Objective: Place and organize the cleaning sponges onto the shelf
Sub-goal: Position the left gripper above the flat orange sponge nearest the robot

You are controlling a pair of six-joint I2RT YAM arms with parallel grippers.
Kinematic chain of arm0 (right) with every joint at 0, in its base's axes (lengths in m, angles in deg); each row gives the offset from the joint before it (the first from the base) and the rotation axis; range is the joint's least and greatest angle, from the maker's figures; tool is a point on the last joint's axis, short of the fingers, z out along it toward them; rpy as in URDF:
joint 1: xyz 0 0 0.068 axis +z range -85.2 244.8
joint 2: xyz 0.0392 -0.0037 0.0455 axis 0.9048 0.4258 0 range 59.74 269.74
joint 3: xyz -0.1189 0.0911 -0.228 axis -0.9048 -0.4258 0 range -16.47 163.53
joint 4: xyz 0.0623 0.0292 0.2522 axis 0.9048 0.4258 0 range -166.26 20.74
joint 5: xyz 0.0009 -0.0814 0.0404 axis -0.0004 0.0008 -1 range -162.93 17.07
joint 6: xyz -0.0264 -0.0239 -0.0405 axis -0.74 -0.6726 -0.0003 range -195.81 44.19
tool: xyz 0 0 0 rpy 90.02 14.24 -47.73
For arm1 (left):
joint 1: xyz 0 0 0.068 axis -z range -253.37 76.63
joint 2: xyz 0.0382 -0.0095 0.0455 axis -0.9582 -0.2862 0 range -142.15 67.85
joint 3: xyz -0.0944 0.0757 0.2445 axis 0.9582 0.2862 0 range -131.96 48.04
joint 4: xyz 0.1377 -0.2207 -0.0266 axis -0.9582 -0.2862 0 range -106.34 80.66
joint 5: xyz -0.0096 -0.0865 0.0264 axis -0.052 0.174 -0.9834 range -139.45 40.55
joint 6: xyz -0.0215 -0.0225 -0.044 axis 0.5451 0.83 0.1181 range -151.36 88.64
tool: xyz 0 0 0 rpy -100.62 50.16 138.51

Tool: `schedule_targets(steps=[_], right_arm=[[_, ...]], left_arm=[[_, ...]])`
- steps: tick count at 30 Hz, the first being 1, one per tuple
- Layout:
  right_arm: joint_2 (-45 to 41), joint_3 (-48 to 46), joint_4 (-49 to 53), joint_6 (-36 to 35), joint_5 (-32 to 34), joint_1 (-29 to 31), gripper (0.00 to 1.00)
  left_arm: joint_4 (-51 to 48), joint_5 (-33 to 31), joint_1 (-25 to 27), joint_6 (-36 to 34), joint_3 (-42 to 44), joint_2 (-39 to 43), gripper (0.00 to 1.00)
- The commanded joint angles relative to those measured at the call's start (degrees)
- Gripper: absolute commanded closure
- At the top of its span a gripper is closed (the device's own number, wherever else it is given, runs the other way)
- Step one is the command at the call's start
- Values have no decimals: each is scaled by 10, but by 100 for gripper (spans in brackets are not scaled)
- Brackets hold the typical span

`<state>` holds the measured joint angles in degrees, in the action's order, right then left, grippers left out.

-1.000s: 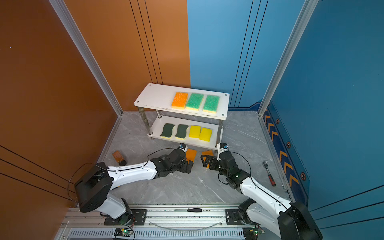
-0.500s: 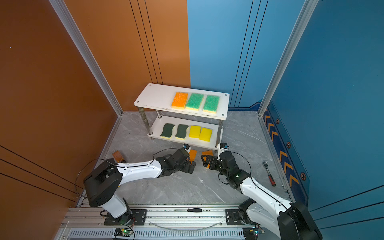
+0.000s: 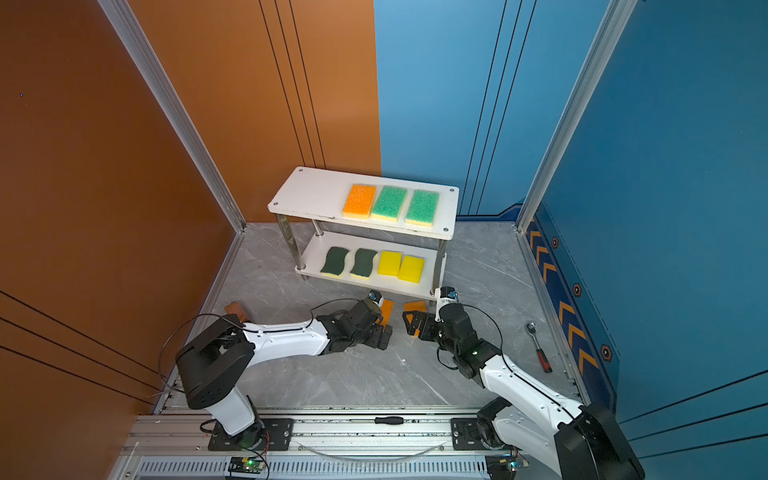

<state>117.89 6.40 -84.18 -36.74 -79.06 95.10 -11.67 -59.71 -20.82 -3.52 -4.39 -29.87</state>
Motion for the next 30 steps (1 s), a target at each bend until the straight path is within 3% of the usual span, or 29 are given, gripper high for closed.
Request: schedule_targets(steps=[1,30], right_arm=[[-10,-7,9,8,0,-5,0],[-23,-17,2,13,4,-6,0]], left_arm=[[0,-13,4,-11,-14,-9,2],[-6,-36,-12,-9,-30,-38,2]])
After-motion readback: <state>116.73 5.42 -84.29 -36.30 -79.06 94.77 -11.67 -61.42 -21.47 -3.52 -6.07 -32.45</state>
